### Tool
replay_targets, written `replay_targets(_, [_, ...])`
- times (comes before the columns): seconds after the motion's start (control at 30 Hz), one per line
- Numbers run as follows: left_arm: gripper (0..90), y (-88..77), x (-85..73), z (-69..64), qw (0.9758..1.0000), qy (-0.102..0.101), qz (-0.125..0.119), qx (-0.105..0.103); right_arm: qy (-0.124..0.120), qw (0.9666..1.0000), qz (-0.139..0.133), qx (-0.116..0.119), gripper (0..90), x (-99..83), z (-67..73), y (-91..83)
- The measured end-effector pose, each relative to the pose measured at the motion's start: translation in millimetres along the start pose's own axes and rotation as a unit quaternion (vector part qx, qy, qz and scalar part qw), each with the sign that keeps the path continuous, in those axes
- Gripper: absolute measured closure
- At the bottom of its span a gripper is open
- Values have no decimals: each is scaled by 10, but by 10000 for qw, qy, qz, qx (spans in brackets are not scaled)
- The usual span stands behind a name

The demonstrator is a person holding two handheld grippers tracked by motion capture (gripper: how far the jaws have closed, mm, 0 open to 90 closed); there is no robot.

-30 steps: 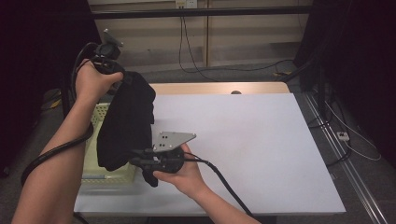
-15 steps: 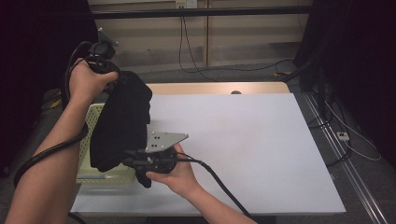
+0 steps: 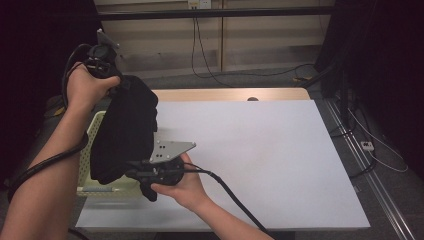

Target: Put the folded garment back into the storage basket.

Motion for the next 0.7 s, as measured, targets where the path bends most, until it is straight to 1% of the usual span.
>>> replay_targets(0.13, [830,-4,-7,15,10000,-38,-2,10,26,10000,-6,23,785,-2,9,30])
replay_targets(0.2, [830,-15,-11,32,10000,-7,25,10,35,10000,-17,22,785,4,11,39])
replay_targets(0.27, [831,-23,-8,37,10000,-32,5,22,30,10000,-21,28,785,10,13,44])
replay_targets(0.53, [830,-80,9,80,10000,-9,-7,55,40,10000,-78,12,785,28,7,88])
replay_targets(0.57, [830,-79,7,83,10000,-46,-11,69,50,9999,-96,20,785,29,8,100])
replay_targets(0.67, [830,-68,-6,111,10000,-37,17,75,59,9999,-93,32,785,18,7,128])
replay_targets(0.7, [830,-63,-9,119,9999,-63,9,78,62,9999,-104,35,785,13,8,142])
Point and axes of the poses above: each handheld gripper's, and its own axes: y roughly forward along the jaws, x roughly out of its top, z roughly to its left, the point moved 9 cm from there along y, roughly forward along the jaws, and after that the axes turned 9 degrees about -z, right-handed, at the moved point
